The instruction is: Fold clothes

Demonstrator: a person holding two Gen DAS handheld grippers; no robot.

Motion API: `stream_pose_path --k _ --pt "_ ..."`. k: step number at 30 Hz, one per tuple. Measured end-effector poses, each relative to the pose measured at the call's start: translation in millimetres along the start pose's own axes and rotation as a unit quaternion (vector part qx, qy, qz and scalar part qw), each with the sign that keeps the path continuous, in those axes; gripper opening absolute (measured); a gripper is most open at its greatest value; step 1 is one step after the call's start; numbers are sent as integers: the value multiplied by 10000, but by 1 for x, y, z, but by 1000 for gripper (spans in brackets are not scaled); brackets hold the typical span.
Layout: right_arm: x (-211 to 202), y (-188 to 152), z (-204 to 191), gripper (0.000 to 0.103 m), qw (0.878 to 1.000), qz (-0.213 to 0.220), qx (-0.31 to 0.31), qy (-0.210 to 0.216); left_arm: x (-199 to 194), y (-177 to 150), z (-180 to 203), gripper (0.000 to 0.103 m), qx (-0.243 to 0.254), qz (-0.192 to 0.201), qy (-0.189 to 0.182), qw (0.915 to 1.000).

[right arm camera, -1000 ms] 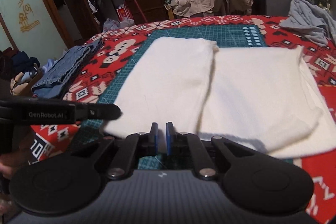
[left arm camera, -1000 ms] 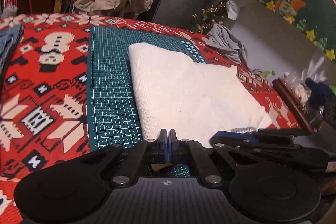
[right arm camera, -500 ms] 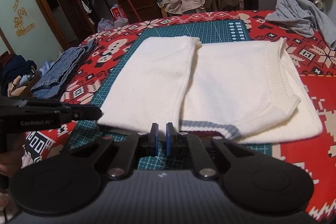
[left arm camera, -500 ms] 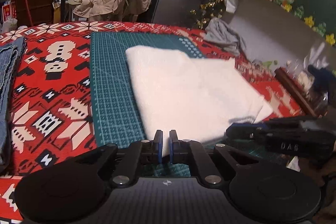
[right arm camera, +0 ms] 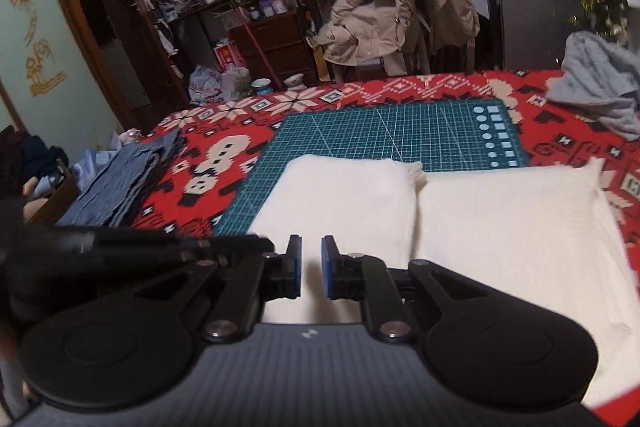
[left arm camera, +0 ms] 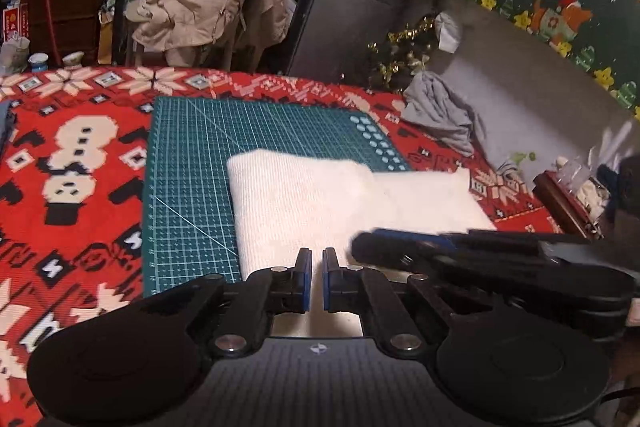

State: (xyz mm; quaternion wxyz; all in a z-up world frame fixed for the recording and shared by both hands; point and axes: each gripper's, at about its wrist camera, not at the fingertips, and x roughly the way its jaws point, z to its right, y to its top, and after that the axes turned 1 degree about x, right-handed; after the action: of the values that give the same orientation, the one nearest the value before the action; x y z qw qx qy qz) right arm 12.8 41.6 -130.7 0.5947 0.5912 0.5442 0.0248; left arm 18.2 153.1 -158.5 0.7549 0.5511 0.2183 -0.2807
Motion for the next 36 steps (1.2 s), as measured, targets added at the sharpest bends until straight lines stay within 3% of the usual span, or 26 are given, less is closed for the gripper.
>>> stream_pose_path --k 4,8,11,16,23,24,26,31,36 --pt "24 -1 11 5 9987 -128 -79 -479 4 -9 -6 5 47 -3 99 9999" --pt "20 0 40 1 9983 -139 466 -313 -4 -6 -12 4 -238 -17 -17 9997" --pt "13 6 37 9 9989 20 360 -290 -7 5 -14 4 -352 111 -157 9992" --pt "21 24 20 9 9999 96 71 -21 15 28 -19 4 -459 150 -228 9986" --pt "53 34 28 9 9994 -46 17 -344 26 25 -30 3 -498 94 -94 9987" --pt "53 35 34 2 9990 -51 89 -430 24 23 -31 3 -556 99 -109 9983" --pt "52 37 45 0 9984 -85 231 -504 20 24 -33 2 -671 122 -127 9976" --pt "45 47 34 5 9997 119 164 -138 28 41 -29 4 -632 229 -141 9976" --pt "68 50 19 5 9999 -116 -96 -24 47 50 -35 3 -686 87 157 9975"
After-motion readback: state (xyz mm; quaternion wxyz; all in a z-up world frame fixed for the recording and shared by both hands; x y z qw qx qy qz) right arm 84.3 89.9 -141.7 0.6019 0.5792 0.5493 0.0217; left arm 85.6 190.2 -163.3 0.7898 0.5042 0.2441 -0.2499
